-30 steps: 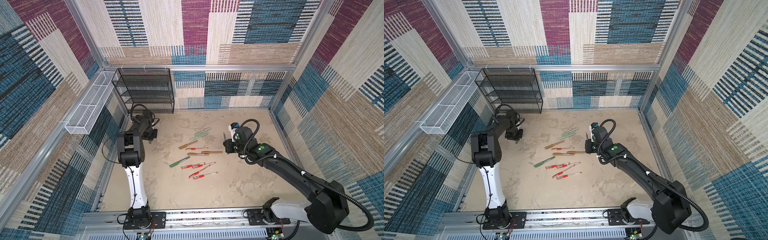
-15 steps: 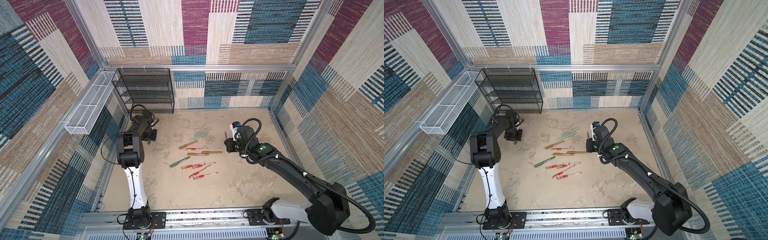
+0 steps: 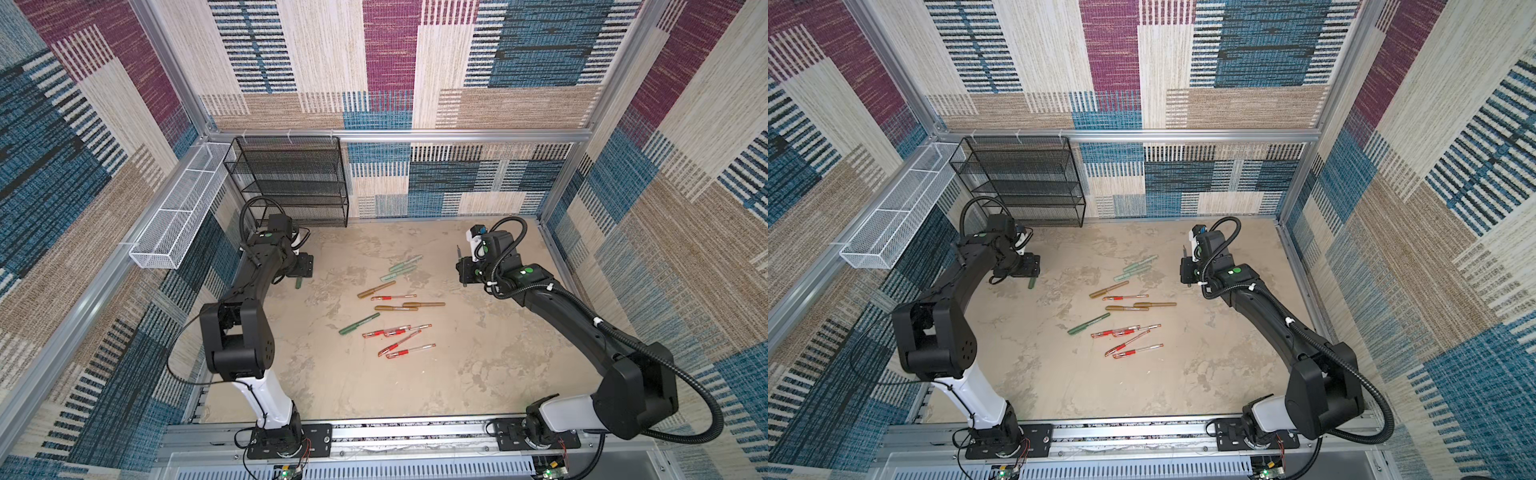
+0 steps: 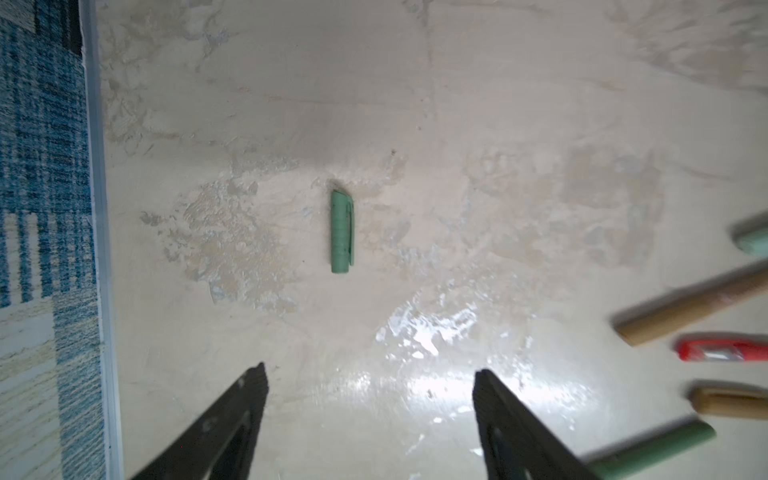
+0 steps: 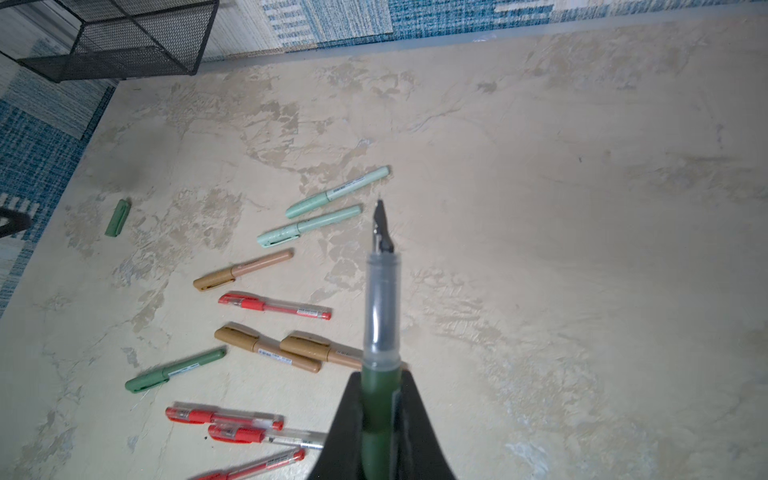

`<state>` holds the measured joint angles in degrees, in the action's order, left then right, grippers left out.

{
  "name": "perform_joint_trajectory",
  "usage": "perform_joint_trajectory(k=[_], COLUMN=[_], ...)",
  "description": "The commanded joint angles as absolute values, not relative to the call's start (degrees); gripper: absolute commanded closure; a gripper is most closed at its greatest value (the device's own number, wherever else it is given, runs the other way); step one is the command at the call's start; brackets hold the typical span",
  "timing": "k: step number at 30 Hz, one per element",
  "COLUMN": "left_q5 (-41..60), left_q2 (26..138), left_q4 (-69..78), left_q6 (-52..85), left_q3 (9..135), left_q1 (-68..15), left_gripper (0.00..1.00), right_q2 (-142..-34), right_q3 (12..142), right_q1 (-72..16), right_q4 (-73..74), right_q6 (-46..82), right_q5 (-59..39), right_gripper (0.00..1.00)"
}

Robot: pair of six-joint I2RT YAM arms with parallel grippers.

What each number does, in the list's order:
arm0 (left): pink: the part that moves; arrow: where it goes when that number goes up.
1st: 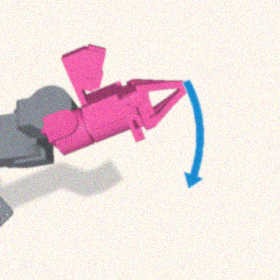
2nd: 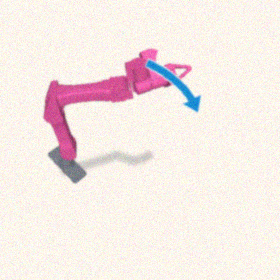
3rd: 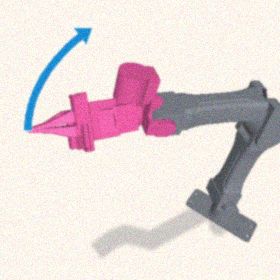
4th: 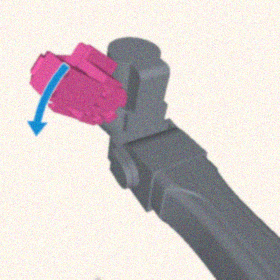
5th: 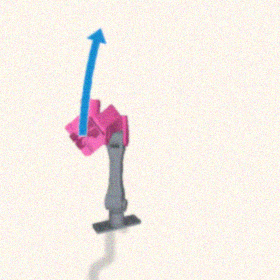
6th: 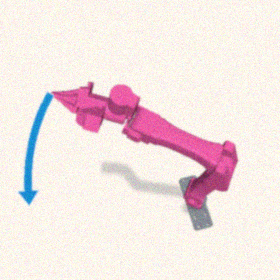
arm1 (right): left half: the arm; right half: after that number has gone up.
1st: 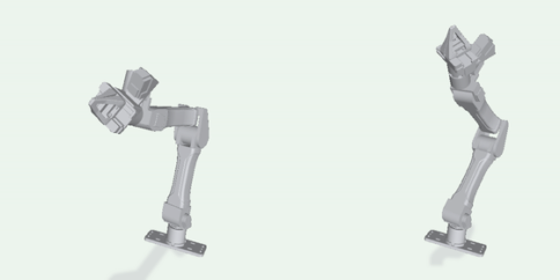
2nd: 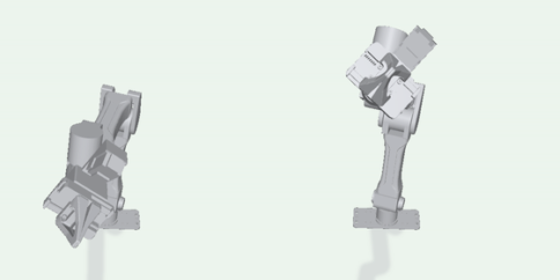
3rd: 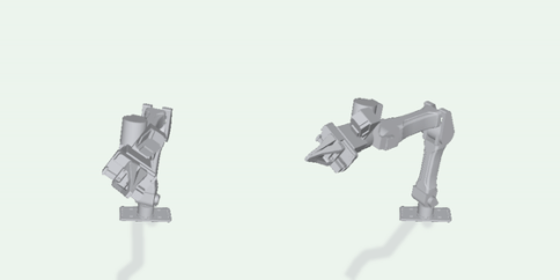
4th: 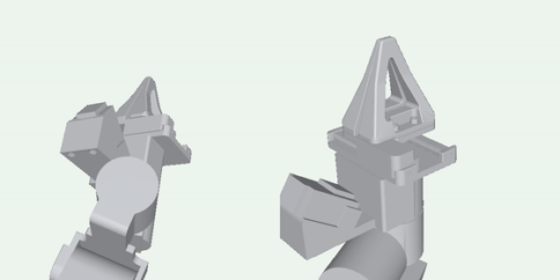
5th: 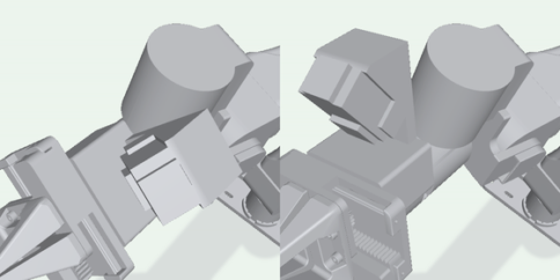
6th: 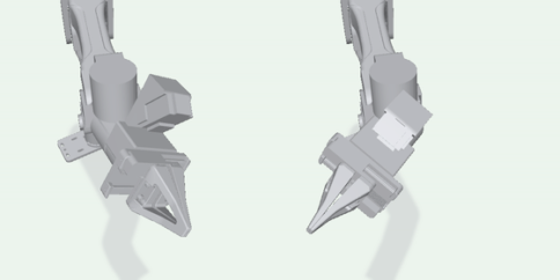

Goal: Open the pen caps
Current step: 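Lower the uncapped fountain pen onto the table with the right gripper and release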

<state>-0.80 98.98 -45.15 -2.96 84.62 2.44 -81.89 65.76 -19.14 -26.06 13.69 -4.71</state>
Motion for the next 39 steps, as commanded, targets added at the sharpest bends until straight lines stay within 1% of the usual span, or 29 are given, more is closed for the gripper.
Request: perform_joint_trajectory(k=[1, 7, 11, 13, 17, 22, 25, 33, 39], left_q5=[4.9, 9.8, 14.2, 16.0, 16.7, 16.2, 16.9, 16.1, 16.8], left_q2=[92.3, 79.1, 68.7, 65.8, 64.9, 65.4, 65.5, 65.3, 65.5], left_q4=[-39.4, -32.7, -27.2, -26.4, -25.5, -25.6, -25.9, -26.3, -26.9], left_q6=[-3.0, -3.6, -3.6, -3.7, -3.1, -1.9, -1.5, -1.7, -1.7], left_q3=[79.3, 68.1, 60.4, 58.2, 56.7, 58.2, 58.7, 59.0, 59.6], left_q1=[2.3, 2.3, 2.6, 3.1, 4.5, 4.5, 4.5, 4.5, 4.5], left_gripper=[0.01, 0.01, 0.01, 0.01, 0.01, 0.01, 0.01, 0.0, 0.01], right_q2=[-84.9, -93.9, -100.0, -102.8, -108.6, -114.4, -116.8, -121.5, -124.0], right_q3=[67.8, 72.4, 76.3, 78.2, 81.4, 84.1, 84.8, 87.6, 88.0], right_q1=[-17.1, -12.6, -11.0, -10.5, -9.8, -9.7, -9.6, -9.6, -9.7], right_q4=[-26.0, -26.2, -26.7, -27.0, -27.4, -26.5, -25.8, -25.4, -25.1], right_q6=[10.4, 7.7, 6.8, 6.8, 7.4, 9.0, 9.6, 9.9, 9.6], right_q5=[-6.9, -9.8, -9.9, -9.6, -8.1, -7.0, -4.5, -4.0, -3.6], right_gripper=[1.0, 0.99, 0.99, 0.98, 0.98, 0.98, 0.97, 0.96, 0.93])
